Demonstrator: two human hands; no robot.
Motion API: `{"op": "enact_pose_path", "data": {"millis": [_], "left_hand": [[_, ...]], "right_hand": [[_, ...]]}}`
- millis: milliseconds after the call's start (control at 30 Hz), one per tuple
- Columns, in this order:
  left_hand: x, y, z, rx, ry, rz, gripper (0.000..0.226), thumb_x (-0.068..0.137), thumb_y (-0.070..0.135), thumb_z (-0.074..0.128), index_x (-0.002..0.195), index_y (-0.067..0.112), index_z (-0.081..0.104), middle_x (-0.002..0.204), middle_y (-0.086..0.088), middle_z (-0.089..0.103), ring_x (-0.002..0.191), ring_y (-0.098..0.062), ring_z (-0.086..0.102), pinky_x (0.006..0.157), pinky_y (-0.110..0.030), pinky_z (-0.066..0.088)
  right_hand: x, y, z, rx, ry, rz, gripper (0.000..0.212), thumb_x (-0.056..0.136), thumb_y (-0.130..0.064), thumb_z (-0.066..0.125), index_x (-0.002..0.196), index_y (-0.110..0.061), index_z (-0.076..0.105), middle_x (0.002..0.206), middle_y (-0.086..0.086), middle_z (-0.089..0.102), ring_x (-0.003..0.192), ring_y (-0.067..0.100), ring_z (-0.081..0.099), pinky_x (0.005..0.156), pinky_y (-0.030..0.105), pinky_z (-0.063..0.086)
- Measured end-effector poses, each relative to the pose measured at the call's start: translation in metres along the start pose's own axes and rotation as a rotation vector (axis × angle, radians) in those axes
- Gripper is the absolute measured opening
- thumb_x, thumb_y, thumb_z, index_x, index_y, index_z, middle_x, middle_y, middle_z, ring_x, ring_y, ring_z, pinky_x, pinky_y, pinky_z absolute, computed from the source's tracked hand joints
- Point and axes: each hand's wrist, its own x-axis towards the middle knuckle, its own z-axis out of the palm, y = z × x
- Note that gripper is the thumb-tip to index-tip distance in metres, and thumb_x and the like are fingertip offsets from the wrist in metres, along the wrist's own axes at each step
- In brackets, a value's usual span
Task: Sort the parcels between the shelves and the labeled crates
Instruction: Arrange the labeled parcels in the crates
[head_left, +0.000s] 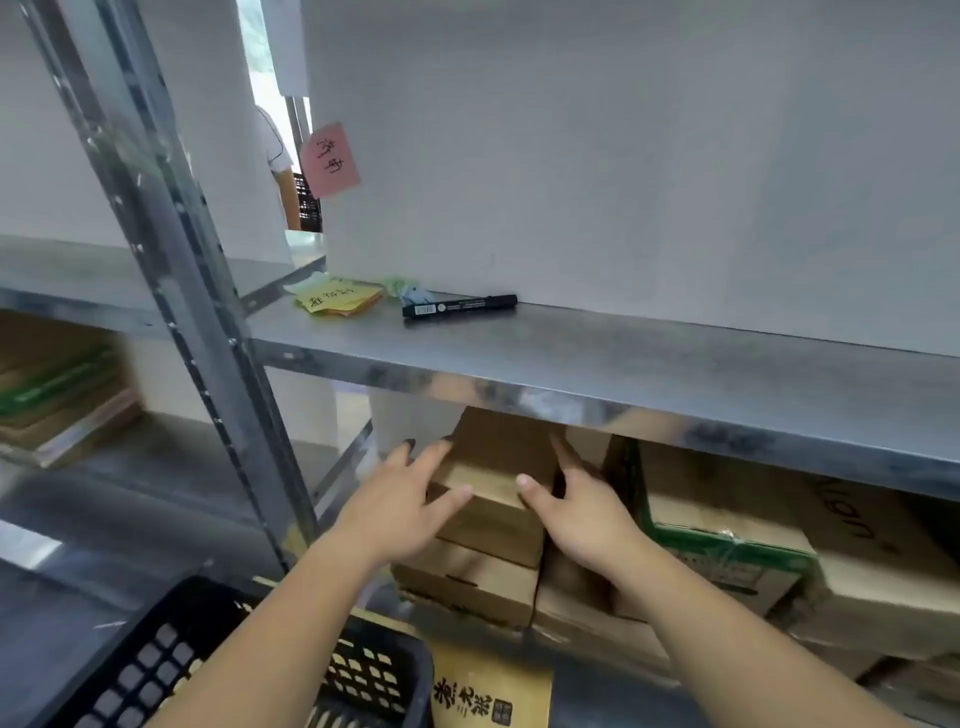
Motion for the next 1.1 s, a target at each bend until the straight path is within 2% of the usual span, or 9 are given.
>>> {"op": "enact_pose_path", "data": {"millis": [133, 267, 433, 500, 600, 700, 767, 900, 1100], "left_hand": [[0.026, -0.004, 0.001, -0.114, -0.012, -0.014, 0.072, 0.091, 0.078, 0.031, 0.155, 0.045, 0.022, 0.157, -0.006, 0.038, 0.143, -0.026, 0.039, 0.112, -0.046, 0.041], [0.031, 0.006, 0.005, -0.364, -0.024, -0.011, 0.068, 0.092, 0.057, 0.061, 0.152, 0.037, 0.036, 0.153, 0.008, 0.045, 0.138, -0.017, 0.044, 0.106, -0.029, 0.041], [0.007, 0.01, 0.001, -0.465, -0.036, -0.078, 0.065, 0.079, 0.045, 0.079, 0.133, 0.04, 0.043, 0.131, 0.009, 0.056, 0.109, -0.011, 0.055, 0.085, -0.028, 0.049], [-0.014, 0.011, -0.003, -0.476, -0.084, -0.093, 0.079, 0.073, 0.044, 0.084, 0.136, 0.044, 0.036, 0.125, 0.009, 0.056, 0.102, -0.009, 0.057, 0.083, -0.029, 0.053], [-0.053, 0.018, -0.011, -0.512, -0.13, -0.156, 0.128, 0.057, 0.048, 0.092, 0.148, 0.056, 0.003, 0.125, 0.011, 0.055, 0.106, -0.012, 0.058, 0.085, -0.031, 0.053], [-0.089, 0.036, -0.014, -0.467, -0.132, -0.187, 0.158, 0.046, 0.045, 0.097, 0.142, 0.062, -0.027, 0.122, 0.017, 0.057, 0.108, -0.01, 0.058, 0.091, -0.029, 0.049], [-0.11, 0.053, -0.014, -0.452, -0.114, -0.209, 0.163, 0.042, 0.047, 0.097, 0.138, 0.061, -0.033, 0.121, 0.018, 0.058, 0.107, -0.008, 0.059, 0.095, -0.03, 0.051], [-0.15, 0.084, -0.014, -0.435, 0.015, -0.202, 0.138, 0.056, 0.066, 0.087, 0.146, 0.061, -0.019, 0.126, 0.026, 0.055, 0.111, -0.004, 0.058, 0.092, -0.026, 0.05], [-0.216, 0.131, -0.008, -0.388, 0.181, -0.282, 0.098, 0.072, 0.06, 0.08, 0.136, 0.062, 0.007, 0.124, 0.025, 0.057, 0.105, -0.002, 0.06, 0.088, -0.028, 0.054]], "right_hand": [[0.021, 0.003, 0.005, 0.047, -0.07, 0.075, 0.097, 0.09, -0.07, 0.058, 0.163, -0.04, 0.002, 0.149, 0.005, 0.055, 0.13, 0.026, 0.057, 0.101, 0.034, 0.05], [0.027, 0.006, 0.012, 0.322, -0.083, 0.112, 0.104, 0.082, -0.059, 0.076, 0.16, -0.05, 0.008, 0.147, -0.002, 0.054, 0.122, 0.021, 0.06, 0.098, 0.04, 0.057], [0.004, 0.005, 0.012, 0.349, -0.09, 0.015, 0.098, 0.08, -0.037, 0.081, 0.158, -0.048, 0.022, 0.13, -0.012, 0.056, 0.094, 0.007, 0.066, 0.077, 0.03, 0.063], [-0.016, 0.006, 0.007, 0.339, -0.118, -0.051, 0.096, 0.078, -0.033, 0.082, 0.155, -0.05, 0.027, 0.13, -0.012, 0.057, 0.098, 0.008, 0.065, 0.076, 0.025, 0.06], [-0.047, 0.013, -0.001, 0.293, -0.185, -0.14, 0.091, 0.078, -0.033, 0.084, 0.148, -0.054, 0.03, 0.131, -0.017, 0.053, 0.105, 0.005, 0.059, 0.084, 0.021, 0.057], [-0.076, 0.017, -0.008, 0.297, -0.129, -0.178, 0.085, 0.067, -0.042, 0.087, 0.128, -0.065, 0.032, 0.133, -0.016, 0.053, 0.112, 0.009, 0.059, 0.095, 0.038, 0.057], [-0.09, 0.018, -0.015, 0.286, -0.107, -0.195, 0.104, 0.062, -0.043, 0.09, 0.135, -0.067, 0.019, 0.134, -0.013, 0.053, 0.116, 0.011, 0.058, 0.101, 0.042, 0.053], [-0.113, 0.025, -0.041, 0.27, -0.202, -0.196, 0.149, 0.054, -0.042, 0.098, 0.142, -0.069, -0.02, 0.133, -0.012, 0.054, 0.117, 0.016, 0.06, 0.102, 0.044, 0.051], [-0.154, 0.053, -0.067, 0.275, -0.363, -0.275, 0.15, 0.045, -0.046, 0.098, 0.145, -0.068, -0.011, 0.131, -0.014, 0.058, 0.116, 0.014, 0.062, 0.101, 0.043, 0.053]]}}
